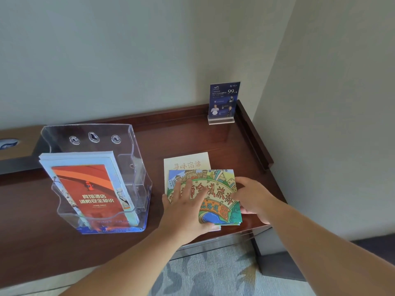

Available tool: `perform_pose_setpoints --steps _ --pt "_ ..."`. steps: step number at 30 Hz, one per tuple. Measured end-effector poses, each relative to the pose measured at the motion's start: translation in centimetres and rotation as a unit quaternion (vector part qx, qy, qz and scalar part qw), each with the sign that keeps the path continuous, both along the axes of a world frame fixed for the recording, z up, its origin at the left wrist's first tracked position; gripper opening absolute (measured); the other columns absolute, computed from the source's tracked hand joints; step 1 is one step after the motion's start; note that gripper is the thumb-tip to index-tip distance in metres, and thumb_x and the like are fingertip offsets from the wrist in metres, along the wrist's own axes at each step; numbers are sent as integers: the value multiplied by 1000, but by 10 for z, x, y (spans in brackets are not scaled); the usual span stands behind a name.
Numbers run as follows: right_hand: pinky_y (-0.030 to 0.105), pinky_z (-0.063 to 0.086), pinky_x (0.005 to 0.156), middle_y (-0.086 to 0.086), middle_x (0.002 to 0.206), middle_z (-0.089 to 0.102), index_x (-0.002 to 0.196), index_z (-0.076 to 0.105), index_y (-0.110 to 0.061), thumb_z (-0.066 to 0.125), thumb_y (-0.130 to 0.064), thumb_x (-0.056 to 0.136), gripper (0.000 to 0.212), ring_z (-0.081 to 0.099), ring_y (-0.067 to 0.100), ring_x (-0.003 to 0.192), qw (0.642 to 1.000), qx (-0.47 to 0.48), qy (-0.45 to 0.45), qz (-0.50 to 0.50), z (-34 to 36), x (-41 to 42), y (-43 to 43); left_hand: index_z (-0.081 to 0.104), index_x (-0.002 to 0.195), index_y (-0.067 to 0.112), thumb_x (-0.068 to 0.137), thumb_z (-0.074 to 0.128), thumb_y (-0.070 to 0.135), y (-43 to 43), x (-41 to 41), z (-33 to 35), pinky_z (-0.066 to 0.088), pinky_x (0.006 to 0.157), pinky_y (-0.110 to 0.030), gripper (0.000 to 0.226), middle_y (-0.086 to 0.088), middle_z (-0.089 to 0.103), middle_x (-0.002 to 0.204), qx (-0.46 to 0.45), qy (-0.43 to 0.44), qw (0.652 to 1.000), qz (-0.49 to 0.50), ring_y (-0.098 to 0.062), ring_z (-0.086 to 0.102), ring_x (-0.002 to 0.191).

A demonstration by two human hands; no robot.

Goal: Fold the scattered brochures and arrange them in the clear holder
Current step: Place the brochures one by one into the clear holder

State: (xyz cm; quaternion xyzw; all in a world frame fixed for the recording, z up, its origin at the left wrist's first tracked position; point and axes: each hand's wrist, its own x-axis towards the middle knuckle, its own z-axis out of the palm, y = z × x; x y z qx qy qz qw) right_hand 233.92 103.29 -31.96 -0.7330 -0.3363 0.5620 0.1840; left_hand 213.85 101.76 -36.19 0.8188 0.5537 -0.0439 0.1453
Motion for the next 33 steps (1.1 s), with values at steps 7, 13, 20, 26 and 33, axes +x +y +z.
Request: perform_pose_setpoints --steps 7,13,20,26,33 --pt "44 62 71 -3 95 73 133 51 -40 58 2 92 59 74 15 83 999 22 -30 26 -3 -5 -2 12 141 49 82 48 67 -1 -6 -2 21 107 -70 71 -7 7 161 25 24 999 -37 -36 -2 148" --pt "45 62 76 1 100 73 125 49 -31 57 -14 96 34 75 19 82 997 -16 28 -74 -12 -15 -7 9 144 48 86 34 70 -5 -8 -5 10 109 -71 67 -6 3 162 9 35 999 -33 -35 -7 148" --pt "39 54 88 15 118 64 119 58 -6 46 -14 98 25 63 32 108 997 -11 -82 1 -24 -35 -6 7 150 43 93 6 64 29 27 -9 -13 113 -57 61 -2 -1 164 52 -17 998 -25 -28 -14 149" --pt "34 50 77 19 121 63 121 59 -1 50 -13 96 29 60 27 93 994 -2 -112 19 -25 -37 -2 3 150 44 91 -6 64 29 34 -33 -15 113 -58 63 -1 -3 164 72 20 997 -27 -30 -12 149" --pt "27 48 61 11 100 62 117 62 -3 51 -12 94 26 56 20 84 994 -11 -111 11 -29 -29 1 -1 146 56 92 0 67 36 35 -34 -16 111 -61 55 6 -8 163 70 12 996 -62 -30 -14 148"
